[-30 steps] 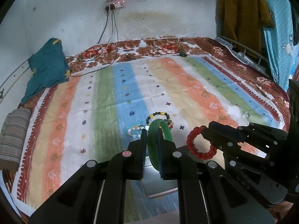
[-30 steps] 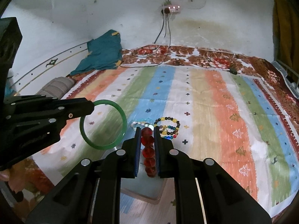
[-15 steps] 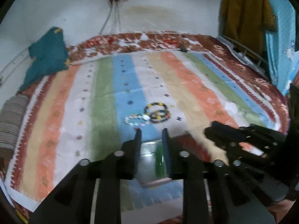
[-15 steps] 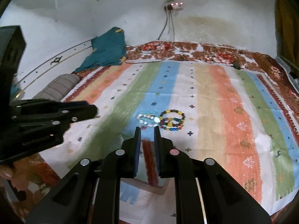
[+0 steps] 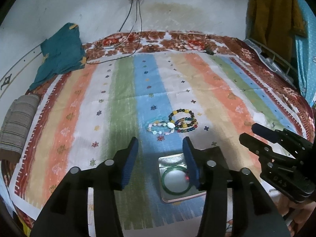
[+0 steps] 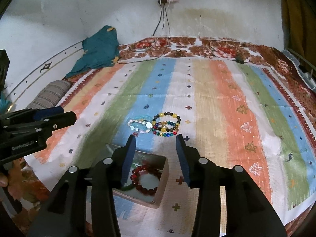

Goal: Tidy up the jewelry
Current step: 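Lower and release the green bangle into the tin while right tool releases red bracelet there, then move both open tools toward the pale blue and multicolour bracelets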

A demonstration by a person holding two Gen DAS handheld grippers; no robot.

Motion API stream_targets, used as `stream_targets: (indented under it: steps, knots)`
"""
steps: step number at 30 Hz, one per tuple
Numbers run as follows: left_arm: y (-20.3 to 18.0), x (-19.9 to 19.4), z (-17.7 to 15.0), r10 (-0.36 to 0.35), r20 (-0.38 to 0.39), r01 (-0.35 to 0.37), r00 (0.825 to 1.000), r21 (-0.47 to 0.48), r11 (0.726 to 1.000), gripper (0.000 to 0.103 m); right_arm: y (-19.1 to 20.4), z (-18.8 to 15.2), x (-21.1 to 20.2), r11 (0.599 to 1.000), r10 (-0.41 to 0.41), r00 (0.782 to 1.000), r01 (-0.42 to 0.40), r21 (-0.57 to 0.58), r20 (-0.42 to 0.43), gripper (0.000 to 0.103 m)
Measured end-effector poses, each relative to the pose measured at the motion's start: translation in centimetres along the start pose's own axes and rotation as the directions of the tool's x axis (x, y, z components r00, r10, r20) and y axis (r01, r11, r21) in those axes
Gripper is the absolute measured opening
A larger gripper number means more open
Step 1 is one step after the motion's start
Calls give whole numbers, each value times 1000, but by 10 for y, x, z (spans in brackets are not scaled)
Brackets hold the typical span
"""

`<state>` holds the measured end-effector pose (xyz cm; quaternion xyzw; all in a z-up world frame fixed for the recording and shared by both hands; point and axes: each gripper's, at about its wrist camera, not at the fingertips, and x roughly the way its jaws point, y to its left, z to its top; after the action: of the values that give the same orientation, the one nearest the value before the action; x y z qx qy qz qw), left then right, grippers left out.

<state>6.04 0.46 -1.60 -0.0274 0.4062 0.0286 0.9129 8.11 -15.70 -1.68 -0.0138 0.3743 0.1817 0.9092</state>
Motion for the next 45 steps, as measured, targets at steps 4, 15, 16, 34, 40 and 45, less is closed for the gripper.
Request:
stream_targets:
  steps: [4,15,16,34,40,45]
  knots:
    - [6,9,5,13,-23,-14,1000,-22,1000,54,-4,2,6,1000,-2,1000,2,12,-18,49]
    - [8,36,20,76,-72,-77,994,-5,997,58,-11,12,22,999,-16,999,17,29,-37,57]
    - [9,39,21,81,-76,-82,994,-6,997,58,-11,13,24,999,-22,999,23,27,-39,57]
    - [15,67,34,113,-120,-112,986,12,994,62,-28,28,56,997,-70,994,72,31,-87,67]
    - [19,80,35,115,-151,-117,982,1,993,64,-35,33,63,995,-88,991,92,41,-97,69]
    - [17,87,38,116,-159,-116,980,10,993,65,-38,34,72,994,-90,989,95,43,-117,70]
